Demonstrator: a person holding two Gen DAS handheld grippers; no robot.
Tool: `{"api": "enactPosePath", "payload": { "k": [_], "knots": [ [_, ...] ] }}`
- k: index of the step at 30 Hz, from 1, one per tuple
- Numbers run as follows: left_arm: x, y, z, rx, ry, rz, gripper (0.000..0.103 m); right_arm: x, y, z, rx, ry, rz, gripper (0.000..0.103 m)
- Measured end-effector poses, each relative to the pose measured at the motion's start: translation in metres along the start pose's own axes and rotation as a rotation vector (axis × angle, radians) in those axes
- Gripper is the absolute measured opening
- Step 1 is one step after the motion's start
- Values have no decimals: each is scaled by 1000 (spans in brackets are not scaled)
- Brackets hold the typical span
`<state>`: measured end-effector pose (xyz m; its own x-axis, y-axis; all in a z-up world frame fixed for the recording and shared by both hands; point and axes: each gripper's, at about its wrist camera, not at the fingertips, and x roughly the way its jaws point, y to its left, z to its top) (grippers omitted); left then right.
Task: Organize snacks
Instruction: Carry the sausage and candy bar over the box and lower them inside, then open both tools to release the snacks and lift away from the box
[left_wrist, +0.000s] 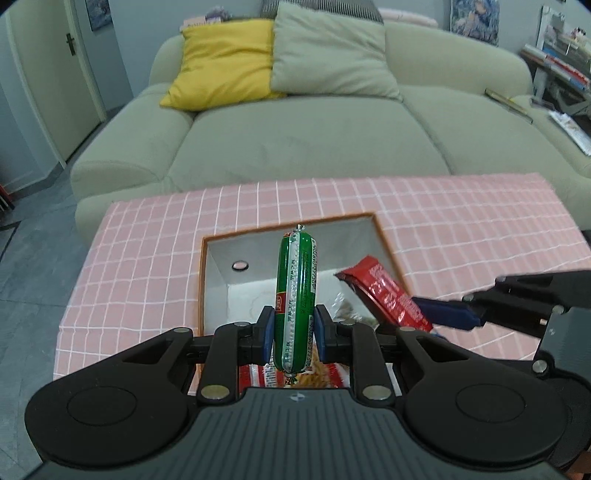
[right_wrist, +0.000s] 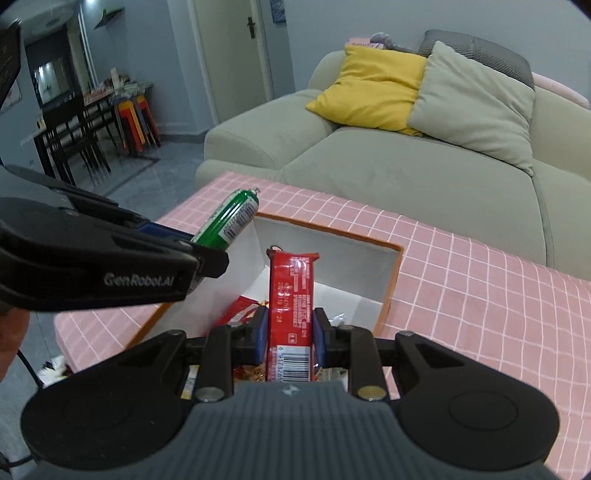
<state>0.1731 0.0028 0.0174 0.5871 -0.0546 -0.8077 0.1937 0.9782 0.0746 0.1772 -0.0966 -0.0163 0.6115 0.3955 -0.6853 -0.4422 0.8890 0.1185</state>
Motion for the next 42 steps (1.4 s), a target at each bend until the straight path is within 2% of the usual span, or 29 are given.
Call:
{"api": "enactPosePath", "payload": {
  "k": [7,12,17,25,32,33,35,42],
  "knots": [
    [47,11,-3,24,87,-2,24,55,3,10,-103,100,-73,21],
    [77,12,-8,49,145,-3,24,89,11,9,-232,155,-126,21],
    [101,17,-12,46,188,-12,24,117,8,7,-290,198,-144,21],
    [114,18,-14,48,215,-20,24,140,3,-1,-343,245,-138,21],
    [122,22,-11,34,220,-21,26,139,3,-4,-365,244,-127,23],
    [121,24,-10,25,214,-27,27,137,2,-4,-365,242,-124,24],
    [118,24,-9,12,207,-43,32,134,2,-4,-368,232,-129,38],
    [98,19,-6,40,171,-44,50,114,3,3,-356,187,-122,62]
  ]
}}
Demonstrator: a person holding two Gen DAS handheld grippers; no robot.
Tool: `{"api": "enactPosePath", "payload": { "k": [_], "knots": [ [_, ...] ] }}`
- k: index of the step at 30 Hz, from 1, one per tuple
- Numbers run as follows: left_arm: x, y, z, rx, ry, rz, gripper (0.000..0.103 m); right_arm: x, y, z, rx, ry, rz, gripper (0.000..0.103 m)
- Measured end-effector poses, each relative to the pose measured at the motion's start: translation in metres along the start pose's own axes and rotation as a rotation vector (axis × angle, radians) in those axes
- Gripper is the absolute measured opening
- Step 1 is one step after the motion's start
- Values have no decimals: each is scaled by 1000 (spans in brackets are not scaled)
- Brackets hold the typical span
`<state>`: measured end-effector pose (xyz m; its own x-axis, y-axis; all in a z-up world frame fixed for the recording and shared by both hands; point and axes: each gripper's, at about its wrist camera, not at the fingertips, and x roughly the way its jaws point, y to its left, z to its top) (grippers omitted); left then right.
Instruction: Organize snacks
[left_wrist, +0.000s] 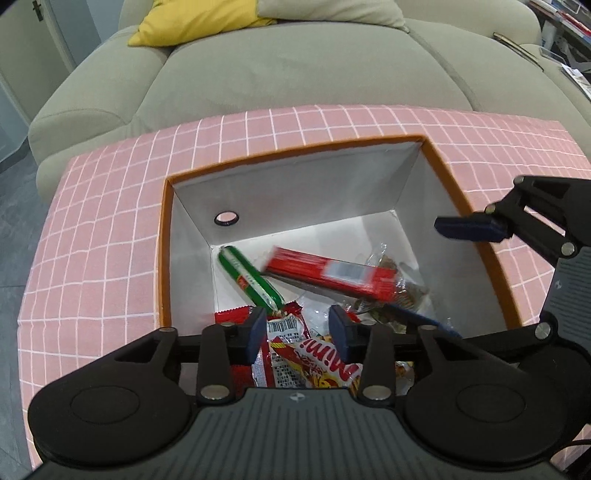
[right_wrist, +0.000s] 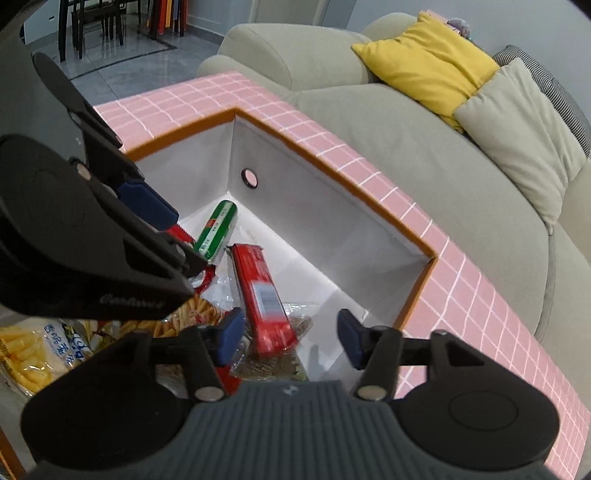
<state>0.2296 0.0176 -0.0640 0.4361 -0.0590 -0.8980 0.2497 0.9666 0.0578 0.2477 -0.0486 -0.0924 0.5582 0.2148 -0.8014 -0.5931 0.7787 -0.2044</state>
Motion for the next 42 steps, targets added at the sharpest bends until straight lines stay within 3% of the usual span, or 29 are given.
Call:
{"api": "enactPosePath", "payload": {
  "k": [7,14,24,28,34,42],
  "knots": [
    [-39,-3,-2,17,-80,26,61,-39,-7,1,54,-58,-5,83],
    [-94,-12,-13,18,-204,66,65,-88,-16,-8,164,-101,8,91],
    [-162,-34,-46,-16,-384,87,68,-171,-11,-44,321,-231,20,97],
    [-181,-40,-65,-66,-449,94,75,-199,-2,-66,363,-290,5,99],
    [-192,-46,-91,-116,-494,146,76,-225,21,-98,348,-328,-64,99],
    [-198,-55,-130,-154,-536,202,83,-242,38,-136,423,-363,-100,99]
  ]
}}
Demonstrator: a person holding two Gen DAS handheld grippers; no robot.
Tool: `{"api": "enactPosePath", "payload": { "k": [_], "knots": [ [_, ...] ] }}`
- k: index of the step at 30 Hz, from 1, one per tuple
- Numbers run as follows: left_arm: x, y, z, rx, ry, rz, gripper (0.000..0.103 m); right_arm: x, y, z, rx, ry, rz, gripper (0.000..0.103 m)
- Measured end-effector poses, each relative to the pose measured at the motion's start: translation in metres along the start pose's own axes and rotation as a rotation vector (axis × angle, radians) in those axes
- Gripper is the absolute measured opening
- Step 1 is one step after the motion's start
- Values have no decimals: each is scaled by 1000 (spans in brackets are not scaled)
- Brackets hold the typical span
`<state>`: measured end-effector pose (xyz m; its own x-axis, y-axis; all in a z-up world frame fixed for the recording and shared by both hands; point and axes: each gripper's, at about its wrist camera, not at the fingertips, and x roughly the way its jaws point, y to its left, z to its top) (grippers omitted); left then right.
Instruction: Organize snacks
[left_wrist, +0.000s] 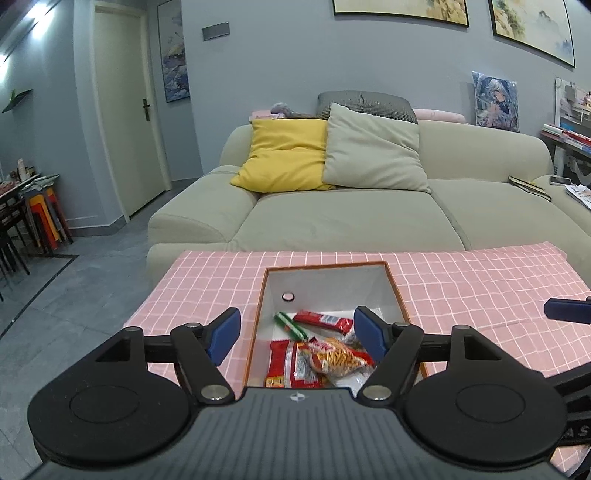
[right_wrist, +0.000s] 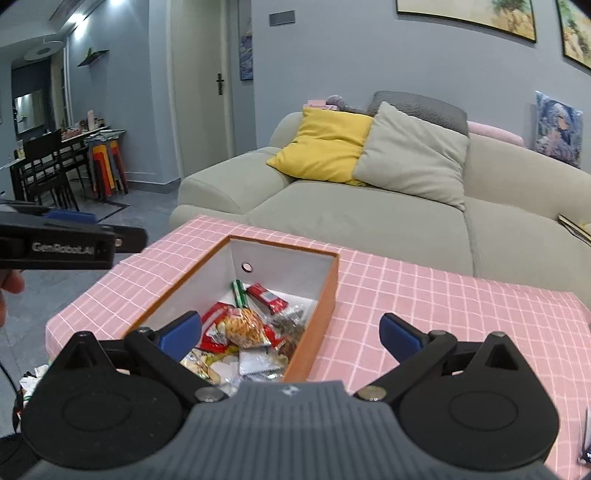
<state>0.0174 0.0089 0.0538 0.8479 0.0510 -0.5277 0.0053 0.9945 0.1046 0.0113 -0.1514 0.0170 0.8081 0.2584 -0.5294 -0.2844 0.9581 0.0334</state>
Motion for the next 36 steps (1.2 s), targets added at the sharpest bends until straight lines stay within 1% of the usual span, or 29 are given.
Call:
{"api": "enactPosePath", "payload": {
  "k": [2,7,11,15,23,36],
  "knots": [
    [-1,-2,-7,-3,18,-1,83,0,1,-7,1,-3,-31,99],
    [3,-3,-22,-23,70,-27,83,7,3,-20,7,44,-44,99],
    [14,-5,-28,-24,120,-31,83,17,6,-27,8,86,-35,99],
    [15,-3,-37,-27,154,-26,83,25,11,-31,-1,111,-32,99],
    [13,-3,-38,-28,162,-31,83,29,8,-33,15,124,-31,99],
    [14,0,-38,-30,170,-29,83,27,11,-33,8,109,-29,99]
  ]
}}
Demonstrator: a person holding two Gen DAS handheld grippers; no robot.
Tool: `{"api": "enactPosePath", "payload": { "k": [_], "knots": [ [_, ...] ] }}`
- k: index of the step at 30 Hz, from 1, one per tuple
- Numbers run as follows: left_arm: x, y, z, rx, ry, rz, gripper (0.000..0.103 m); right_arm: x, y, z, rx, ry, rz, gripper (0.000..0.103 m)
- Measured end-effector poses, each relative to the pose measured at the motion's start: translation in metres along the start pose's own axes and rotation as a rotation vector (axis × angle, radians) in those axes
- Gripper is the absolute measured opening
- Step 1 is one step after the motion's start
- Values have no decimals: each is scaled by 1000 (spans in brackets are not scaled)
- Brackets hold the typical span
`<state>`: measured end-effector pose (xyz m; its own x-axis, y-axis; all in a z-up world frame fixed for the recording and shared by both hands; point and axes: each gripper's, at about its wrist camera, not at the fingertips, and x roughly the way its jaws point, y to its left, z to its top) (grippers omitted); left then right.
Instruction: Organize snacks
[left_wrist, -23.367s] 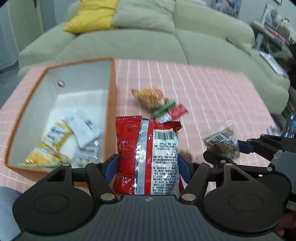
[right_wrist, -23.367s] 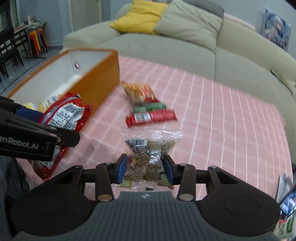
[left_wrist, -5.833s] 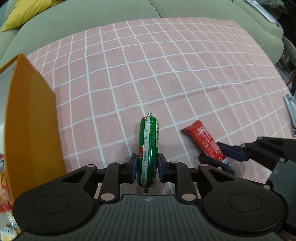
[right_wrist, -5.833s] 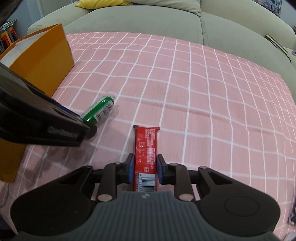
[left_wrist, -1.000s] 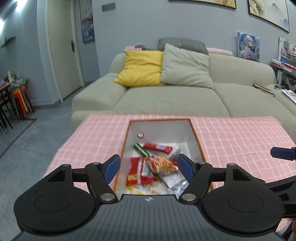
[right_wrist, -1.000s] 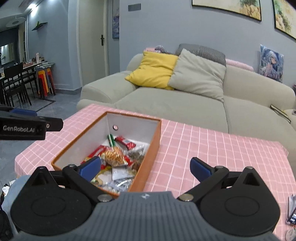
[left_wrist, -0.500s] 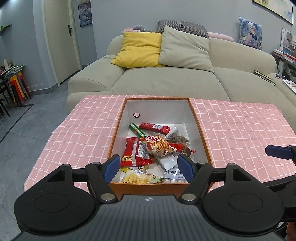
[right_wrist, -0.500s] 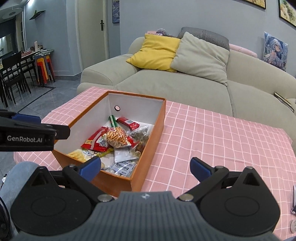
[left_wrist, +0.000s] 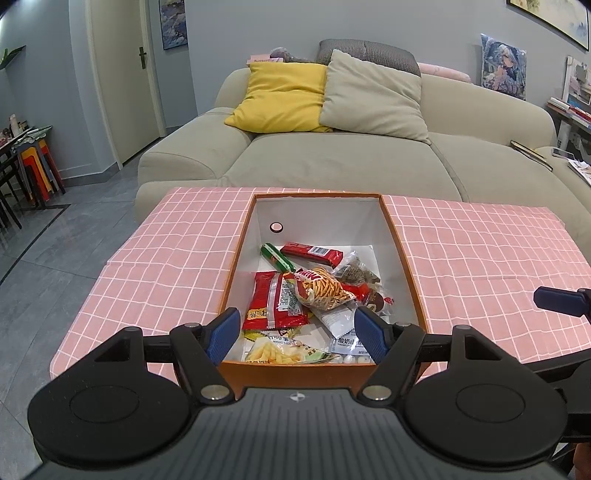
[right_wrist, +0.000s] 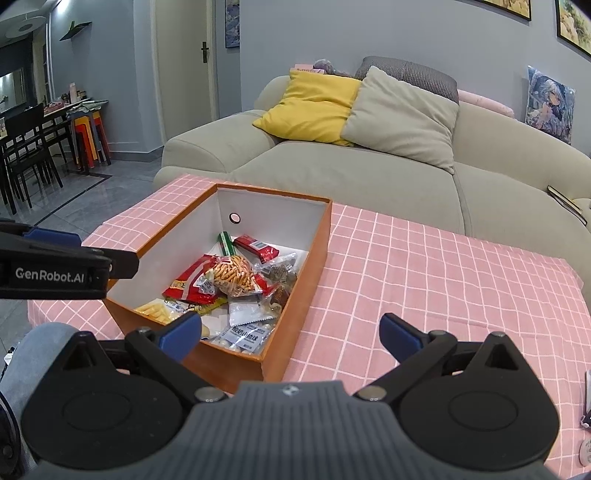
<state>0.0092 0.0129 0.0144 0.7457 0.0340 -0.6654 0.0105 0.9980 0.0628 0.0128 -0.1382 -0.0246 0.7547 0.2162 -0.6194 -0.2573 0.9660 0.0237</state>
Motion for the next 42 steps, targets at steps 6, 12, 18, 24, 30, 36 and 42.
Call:
{"api": "enactPosePath", "payload": {
  "k": [6,12,18,24,30,36,42],
  "knots": [
    [0,0,1,1,6,7,83,-1,2,0,-5,-10,7,99],
    [0,0,2,3,8,7,83,-2,2,1,-11,-13,12,99],
    [-1,-1,1,5,9,6,83,-2,3,2,-16,-9,8,99],
    [0,-1,0,10,11,10,83,-2,3,2,-14,-7,6,99],
    [-1,-1,0,16,8,15,83,-1,4,2,-14,6,-4,99],
    [-1,-1,0,15,9,14,83,0,4,2,-10,8,-6,99],
    [-2,0,0,21,3,19,83,0,4,2,-10,8,-6,99]
  ]
}}
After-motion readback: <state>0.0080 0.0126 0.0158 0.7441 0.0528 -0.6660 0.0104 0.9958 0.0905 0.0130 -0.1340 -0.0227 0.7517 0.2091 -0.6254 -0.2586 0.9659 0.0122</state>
